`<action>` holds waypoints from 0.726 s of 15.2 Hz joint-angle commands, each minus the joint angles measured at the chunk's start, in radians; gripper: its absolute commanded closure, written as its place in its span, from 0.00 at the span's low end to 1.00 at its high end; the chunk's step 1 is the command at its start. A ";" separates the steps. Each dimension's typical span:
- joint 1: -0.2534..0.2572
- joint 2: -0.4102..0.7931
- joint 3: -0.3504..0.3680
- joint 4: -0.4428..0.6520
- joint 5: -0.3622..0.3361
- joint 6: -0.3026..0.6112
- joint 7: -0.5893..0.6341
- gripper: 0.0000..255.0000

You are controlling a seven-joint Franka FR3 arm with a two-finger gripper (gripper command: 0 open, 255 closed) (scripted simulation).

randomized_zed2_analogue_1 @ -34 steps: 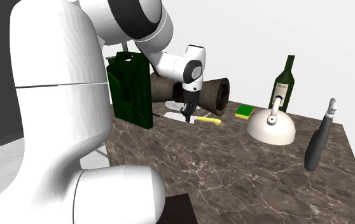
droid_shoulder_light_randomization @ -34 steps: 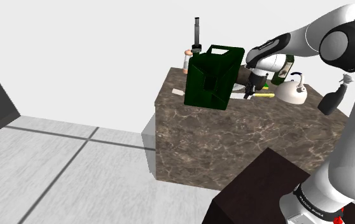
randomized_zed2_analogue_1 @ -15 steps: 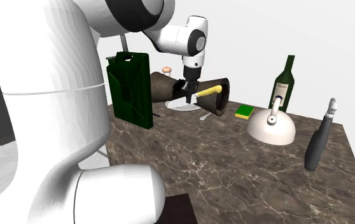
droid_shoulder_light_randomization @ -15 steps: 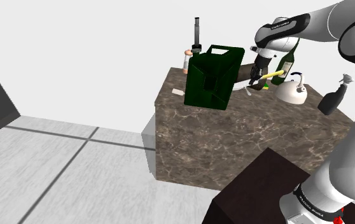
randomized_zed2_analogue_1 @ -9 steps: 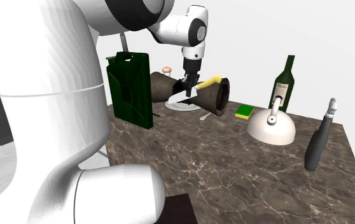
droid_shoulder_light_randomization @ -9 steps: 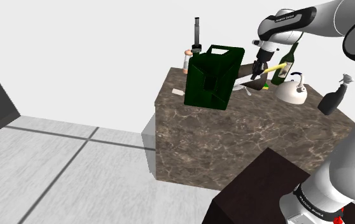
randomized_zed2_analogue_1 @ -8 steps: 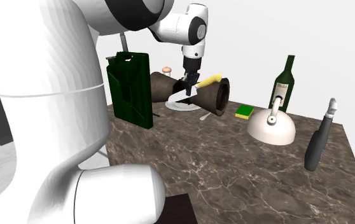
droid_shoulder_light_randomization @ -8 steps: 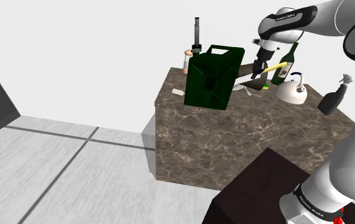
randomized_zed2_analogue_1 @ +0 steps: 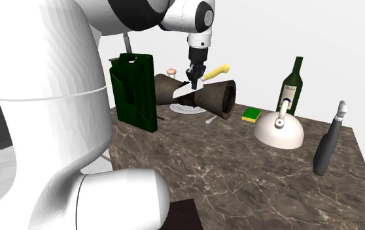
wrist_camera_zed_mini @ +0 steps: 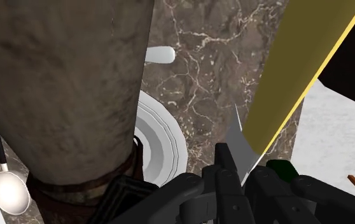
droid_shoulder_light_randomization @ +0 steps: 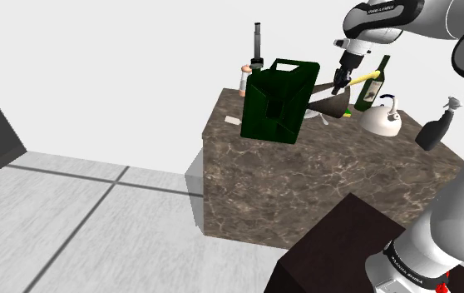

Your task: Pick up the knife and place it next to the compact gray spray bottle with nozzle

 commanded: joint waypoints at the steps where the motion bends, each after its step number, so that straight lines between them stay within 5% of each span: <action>1: -0.001 -0.002 -0.001 0.026 -0.002 -0.027 0.004 1.00; 11: -0.012 0.014 -0.006 0.177 0.004 -0.166 0.011 1.00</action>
